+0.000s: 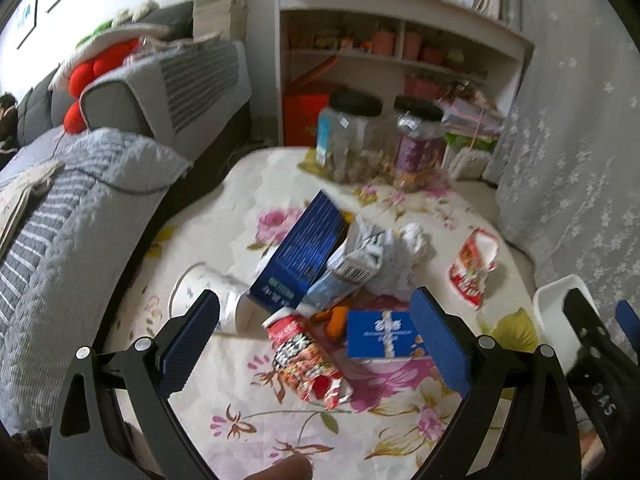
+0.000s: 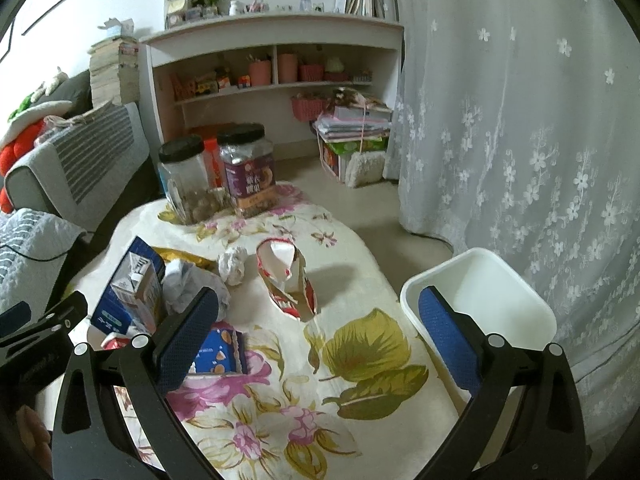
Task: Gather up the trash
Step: 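Grasp the red snack bag with the left tool while the right tool reaches toward the blue biscuit box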
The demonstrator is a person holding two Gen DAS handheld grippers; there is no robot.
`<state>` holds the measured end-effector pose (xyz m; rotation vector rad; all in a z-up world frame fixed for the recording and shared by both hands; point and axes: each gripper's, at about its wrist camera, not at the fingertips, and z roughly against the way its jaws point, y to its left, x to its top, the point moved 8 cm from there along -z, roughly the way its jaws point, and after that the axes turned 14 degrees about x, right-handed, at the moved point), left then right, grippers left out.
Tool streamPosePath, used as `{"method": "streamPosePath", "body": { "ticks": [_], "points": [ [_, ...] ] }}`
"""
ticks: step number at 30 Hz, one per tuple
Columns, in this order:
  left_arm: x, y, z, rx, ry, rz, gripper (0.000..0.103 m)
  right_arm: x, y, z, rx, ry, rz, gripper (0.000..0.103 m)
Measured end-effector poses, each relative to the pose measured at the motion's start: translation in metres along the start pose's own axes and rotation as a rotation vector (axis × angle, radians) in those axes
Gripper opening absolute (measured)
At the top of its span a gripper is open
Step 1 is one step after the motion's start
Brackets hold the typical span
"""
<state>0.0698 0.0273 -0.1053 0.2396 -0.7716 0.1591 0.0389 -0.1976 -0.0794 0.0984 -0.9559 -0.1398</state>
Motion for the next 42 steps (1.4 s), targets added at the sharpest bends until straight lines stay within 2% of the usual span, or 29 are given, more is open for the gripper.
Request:
{"method": "streamPosePath", "body": {
  "ticks": [3,5,10,16,20,25,26,27,28,30,31,33,38,42],
  "points": [
    [-0.006,0.008,-0.015,0.03,0.067,0.004,0.093,-0.005,0.001,-0.009,0.002,0.052,-0.012,0.096],
    [-0.015,0.016,-0.03,0.051,0.149,0.002,0.093,-0.011,0.001,-0.013,0.005,0.083,-0.015,0.096],
    [-0.04,0.024,-0.057,-0.003,0.327,0.029,0.093,-0.019,0.005,-0.024,0.008,0.134,-0.011,0.096],
    [-0.052,0.008,-0.065,-0.045,0.376,-0.063,0.093,-0.021,0.011,-0.034,0.008,0.166,-0.002,0.096],
    [-0.061,-0.007,-0.074,-0.066,0.415,-0.083,0.093,-0.021,0.007,-0.039,-0.004,0.176,-0.014,0.096],
    [-0.067,-0.021,-0.086,-0.06,0.428,-0.099,0.092,-0.028,-0.003,-0.052,-0.01,0.225,-0.05,0.096],
    [-0.07,-0.023,-0.088,-0.063,0.44,-0.106,0.09,-0.031,-0.003,-0.054,-0.008,0.237,-0.052,0.096],
    [-0.075,-0.024,-0.089,-0.072,0.463,-0.116,0.081,-0.034,-0.003,-0.058,-0.006,0.256,-0.047,0.096],
    [-0.078,-0.027,-0.09,-0.081,0.482,-0.125,0.065,-0.036,-0.002,-0.062,-0.004,0.269,-0.038,0.096],
    [-0.084,-0.026,-0.092,-0.103,0.519,-0.134,0.058,-0.043,0.002,-0.071,0.002,0.304,-0.011,0.096],
    [-0.084,-0.023,-0.09,-0.113,0.517,-0.124,0.054,-0.047,0.005,-0.076,0.011,0.324,0.0,0.096],
    [-0.081,-0.018,-0.087,-0.109,0.498,-0.127,0.052,-0.055,0.011,-0.085,0.032,0.362,0.005,0.096],
    [-0.068,0.004,-0.065,-0.131,0.44,-0.129,0.052,-0.063,0.033,-0.107,0.108,0.409,0.013,0.096],
    [-0.072,0.025,-0.054,-0.116,0.429,-0.155,0.052,-0.074,0.074,-0.125,0.252,0.498,0.197,0.096]
  ]
}}
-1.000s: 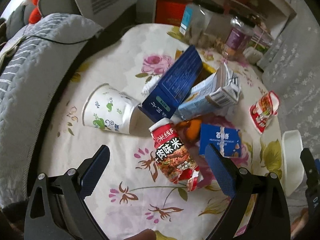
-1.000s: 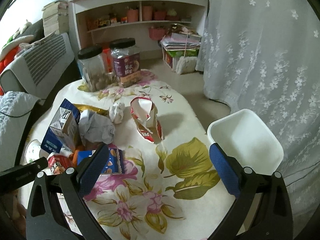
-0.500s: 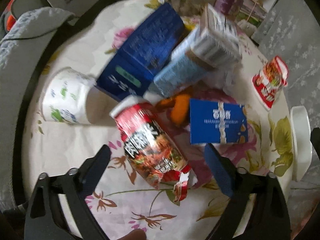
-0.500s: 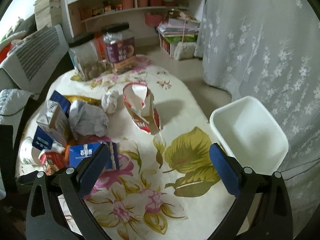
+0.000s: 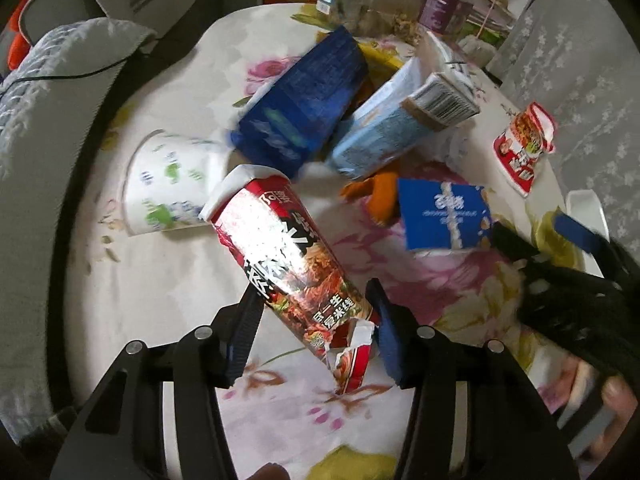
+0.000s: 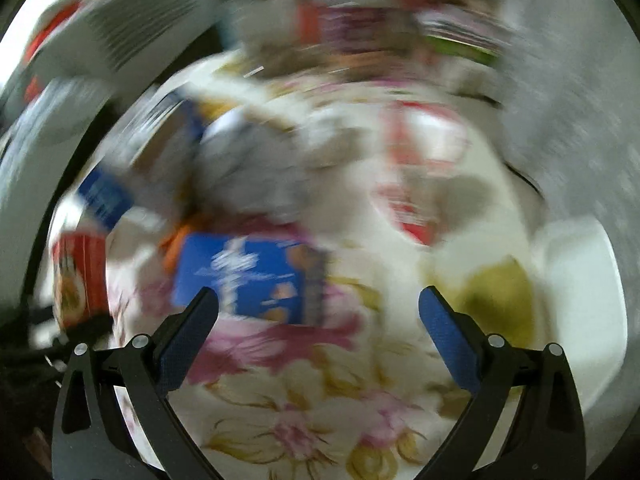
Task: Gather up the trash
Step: 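Grasp the red snack bag with the left tool while the right tool reaches toward the blue biscuit box, then grasp the blue biscuit box with the right tool while the left tool lifts the red bag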
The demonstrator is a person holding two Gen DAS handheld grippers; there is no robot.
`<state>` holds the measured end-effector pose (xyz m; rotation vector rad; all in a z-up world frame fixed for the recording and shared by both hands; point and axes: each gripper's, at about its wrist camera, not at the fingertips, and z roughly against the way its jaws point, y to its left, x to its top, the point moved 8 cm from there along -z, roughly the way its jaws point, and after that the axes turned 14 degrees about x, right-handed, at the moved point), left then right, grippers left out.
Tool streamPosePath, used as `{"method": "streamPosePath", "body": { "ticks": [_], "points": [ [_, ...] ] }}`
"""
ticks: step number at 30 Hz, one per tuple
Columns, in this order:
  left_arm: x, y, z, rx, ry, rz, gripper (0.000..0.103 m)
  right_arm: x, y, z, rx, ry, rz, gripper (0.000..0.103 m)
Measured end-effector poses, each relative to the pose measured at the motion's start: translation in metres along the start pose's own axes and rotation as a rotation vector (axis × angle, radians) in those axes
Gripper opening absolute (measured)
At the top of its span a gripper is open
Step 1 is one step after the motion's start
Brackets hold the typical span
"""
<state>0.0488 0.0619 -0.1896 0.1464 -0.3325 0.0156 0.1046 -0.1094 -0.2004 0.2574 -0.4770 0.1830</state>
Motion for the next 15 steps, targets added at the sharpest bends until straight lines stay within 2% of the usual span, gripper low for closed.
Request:
{"method": "streamPosePath", "body": {
  "ticks": [2,3,6,12,13,15],
  "points": [
    [-0.006,0.01,0.001,-0.001,0.013,-0.002,0.052,-0.002,0.02,-0.012,0.02,0.045,0.15,0.096],
    [-0.009,0.017,0.002,0.003,0.019,-0.002,0.052,-0.003,0.033,-0.019,0.02,0.057,0.264,0.096],
    [-0.003,0.032,-0.012,0.009,0.033,0.009,0.053,-0.002,0.05,-0.035,0.003,0.078,0.441,0.096],
    [-0.004,0.032,-0.01,-0.011,0.042,0.012,0.053,0.014,0.044,-0.059,-0.004,0.107,0.459,0.094],
    [-0.004,0.029,-0.009,-0.01,0.037,0.003,0.053,0.013,0.044,-0.06,0.005,0.113,0.448,0.092],
    [-0.001,0.025,-0.009,-0.009,0.028,-0.01,0.053,0.008,0.049,-0.059,0.075,0.128,0.399,0.06]
  ]
}}
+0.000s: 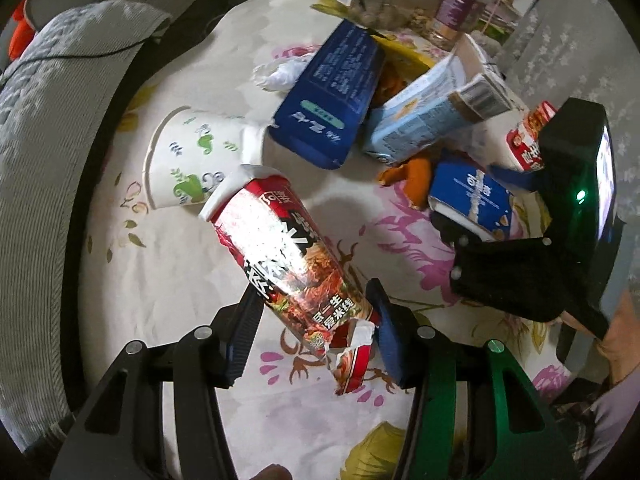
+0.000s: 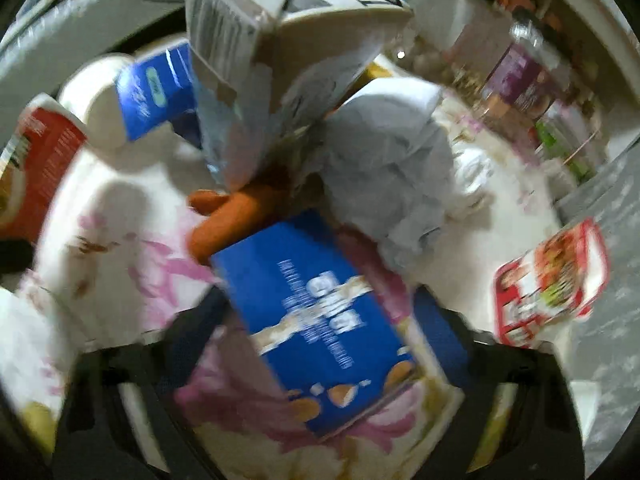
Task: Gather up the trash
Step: 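Grasp the blue biscuit box with the right tool while the left tool lifts the red bag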
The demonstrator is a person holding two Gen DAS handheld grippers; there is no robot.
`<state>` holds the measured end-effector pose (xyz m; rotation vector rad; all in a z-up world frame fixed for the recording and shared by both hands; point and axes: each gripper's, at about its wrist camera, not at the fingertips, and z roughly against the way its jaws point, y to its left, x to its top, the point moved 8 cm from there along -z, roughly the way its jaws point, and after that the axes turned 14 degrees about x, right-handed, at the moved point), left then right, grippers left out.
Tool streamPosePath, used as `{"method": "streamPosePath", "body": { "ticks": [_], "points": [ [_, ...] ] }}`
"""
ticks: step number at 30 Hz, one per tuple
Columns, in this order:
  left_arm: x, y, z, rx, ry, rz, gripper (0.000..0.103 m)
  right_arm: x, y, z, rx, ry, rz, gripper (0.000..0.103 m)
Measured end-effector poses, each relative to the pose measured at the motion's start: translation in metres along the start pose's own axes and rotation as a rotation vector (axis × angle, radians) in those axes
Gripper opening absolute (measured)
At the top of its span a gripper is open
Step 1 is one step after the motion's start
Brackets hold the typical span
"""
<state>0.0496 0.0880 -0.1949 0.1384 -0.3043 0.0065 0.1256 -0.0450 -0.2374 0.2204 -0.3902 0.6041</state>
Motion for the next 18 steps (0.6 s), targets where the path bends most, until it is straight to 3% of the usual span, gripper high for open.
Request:
{"method": "streamPosePath", "body": {
  "ticks": [8,16,18],
  "points": [
    [0.002,-0.004,0.009,0.006,-0.046,0.017,0.053,-0.032,0.011,0.025,0.051,-0.019,-0.202,0.051],
    [0.011,-0.007,0.021,0.009,-0.122,0.064,0.053,-0.05,0.037,0.08,0.021,-0.163,-0.329,0.051],
    [0.015,-0.009,0.025,0.012,-0.148,0.076,0.053,-0.048,0.021,0.088,0.004,-0.187,-0.366,0.051]
  ]
}}
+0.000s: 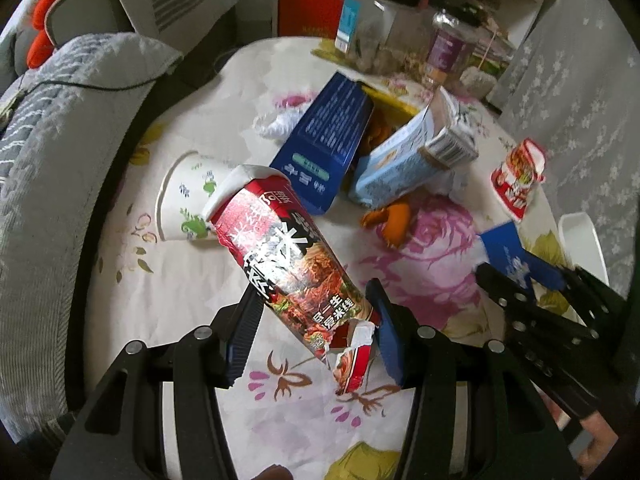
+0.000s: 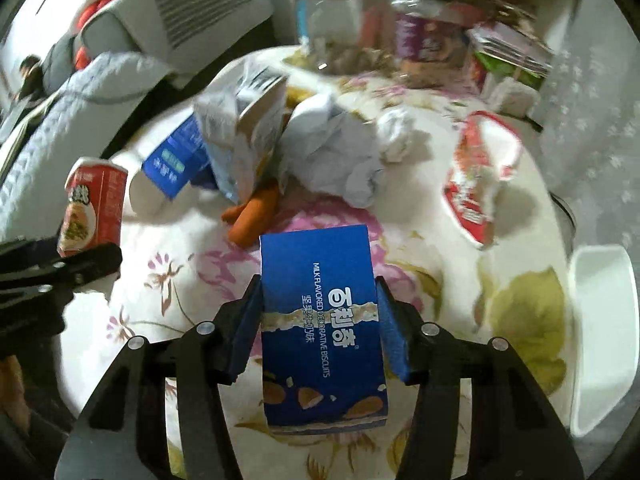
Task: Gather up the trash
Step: 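Grasp the blue biscuit box with the right tool while the left tool lifts the red bag, then carry both items to the white bin and open both tools to drop them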
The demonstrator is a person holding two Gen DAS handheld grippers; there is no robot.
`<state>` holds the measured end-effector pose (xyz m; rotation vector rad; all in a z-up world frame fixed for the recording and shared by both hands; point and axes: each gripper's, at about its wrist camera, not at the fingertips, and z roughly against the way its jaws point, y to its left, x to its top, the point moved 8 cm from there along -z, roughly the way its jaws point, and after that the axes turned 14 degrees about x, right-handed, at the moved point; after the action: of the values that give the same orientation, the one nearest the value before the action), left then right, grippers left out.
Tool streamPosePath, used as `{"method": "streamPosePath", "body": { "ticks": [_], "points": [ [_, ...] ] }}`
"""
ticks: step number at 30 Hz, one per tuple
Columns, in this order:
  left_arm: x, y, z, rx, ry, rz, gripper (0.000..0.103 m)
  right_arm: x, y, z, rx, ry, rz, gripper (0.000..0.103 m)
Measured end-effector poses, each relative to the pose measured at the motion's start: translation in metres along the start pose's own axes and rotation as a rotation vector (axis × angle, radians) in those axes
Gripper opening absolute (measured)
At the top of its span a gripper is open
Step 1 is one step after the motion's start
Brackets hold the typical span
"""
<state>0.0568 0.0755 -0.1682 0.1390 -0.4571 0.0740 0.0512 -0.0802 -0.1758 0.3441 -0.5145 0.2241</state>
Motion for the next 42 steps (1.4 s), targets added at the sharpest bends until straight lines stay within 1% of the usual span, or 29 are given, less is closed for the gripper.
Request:
{"method": "streamPosePath", "body": {
  "ticks": [3,4,8,15,17,26,32,35,39,42],
  "points": [
    [0.004,-0.005,0.004,-0.007,-0.024,0.015,0.053,0.005,-0.015,0.014,-0.039,-0.05,-0.035,0.051],
    [0.008,-0.008,0.006,-0.013,-0.035,0.022,0.053,0.014,-0.025,0.012,-0.05,-0.062,-0.039,0.051],
    [0.012,-0.021,0.013,-0.027,-0.065,0.035,0.053,0.025,-0.044,0.023,-0.093,-0.115,-0.069,0.051],
    [0.021,-0.054,0.026,-0.048,-0.122,0.021,0.053,0.032,-0.069,0.053,-0.144,-0.195,-0.111,0.051],
    [0.023,-0.065,0.029,-0.052,-0.135,0.012,0.053,0.028,-0.072,0.062,-0.152,-0.212,-0.122,0.051],
    [0.025,-0.101,0.036,-0.07,-0.156,-0.03,0.053,0.031,-0.106,0.091,-0.199,-0.285,-0.197,0.051],
    [0.024,-0.115,0.042,-0.075,-0.185,-0.053,0.053,0.033,-0.136,0.112,-0.254,-0.332,-0.252,0.051],
    [0.024,-0.121,0.043,-0.076,-0.189,-0.063,0.053,0.033,-0.15,0.12,-0.277,-0.349,-0.281,0.051],
    [0.023,-0.131,0.044,-0.08,-0.188,-0.073,0.053,0.032,-0.17,0.132,-0.337,-0.365,-0.304,0.051],
    [0.022,-0.139,0.046,-0.085,-0.193,-0.086,0.053,0.03,-0.184,0.14,-0.363,-0.377,-0.332,0.051]
  ]
}}
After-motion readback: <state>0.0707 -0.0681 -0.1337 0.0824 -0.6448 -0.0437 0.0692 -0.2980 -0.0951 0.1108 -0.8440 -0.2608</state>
